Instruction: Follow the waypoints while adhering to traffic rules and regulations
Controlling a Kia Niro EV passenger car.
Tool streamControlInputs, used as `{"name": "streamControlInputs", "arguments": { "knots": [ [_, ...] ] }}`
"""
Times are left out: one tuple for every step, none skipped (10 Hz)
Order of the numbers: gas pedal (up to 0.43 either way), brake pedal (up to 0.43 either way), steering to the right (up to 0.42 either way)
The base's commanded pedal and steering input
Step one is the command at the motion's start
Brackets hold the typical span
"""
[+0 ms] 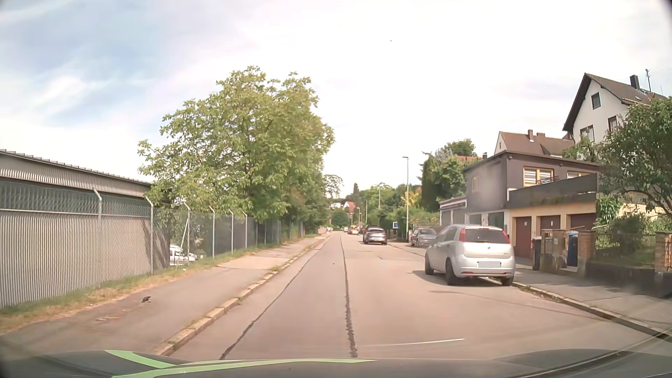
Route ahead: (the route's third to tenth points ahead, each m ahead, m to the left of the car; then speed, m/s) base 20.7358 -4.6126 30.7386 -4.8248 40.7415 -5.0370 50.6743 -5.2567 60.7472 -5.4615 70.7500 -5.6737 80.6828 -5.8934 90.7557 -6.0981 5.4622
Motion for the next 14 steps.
{"name": "streamControlInputs", "arguments": {
  "knots": [
    [0.059, 0.0, 0.034],
    [0.059, 0.0, 0.03],
    [0.059, 0.0, 0.022],
    [0.059, 0.0, 0.012],
    [0.059, 0.0, 0.006],
    [0.059, 0.0, 0.004],
    [0.059, 0.0, 0.004],
    [0.059, 0.0, 0.002],
    [0.067, 0.0, 0.0],
    [0.067, 0.0, -0.003],
    [0.067, 0.0, -0.003],
    [0.067, 0.0, -0.003],
    [0.067, 0.0, -0.003],
    [0.067, 0.0, -0.003]
  ]
}}
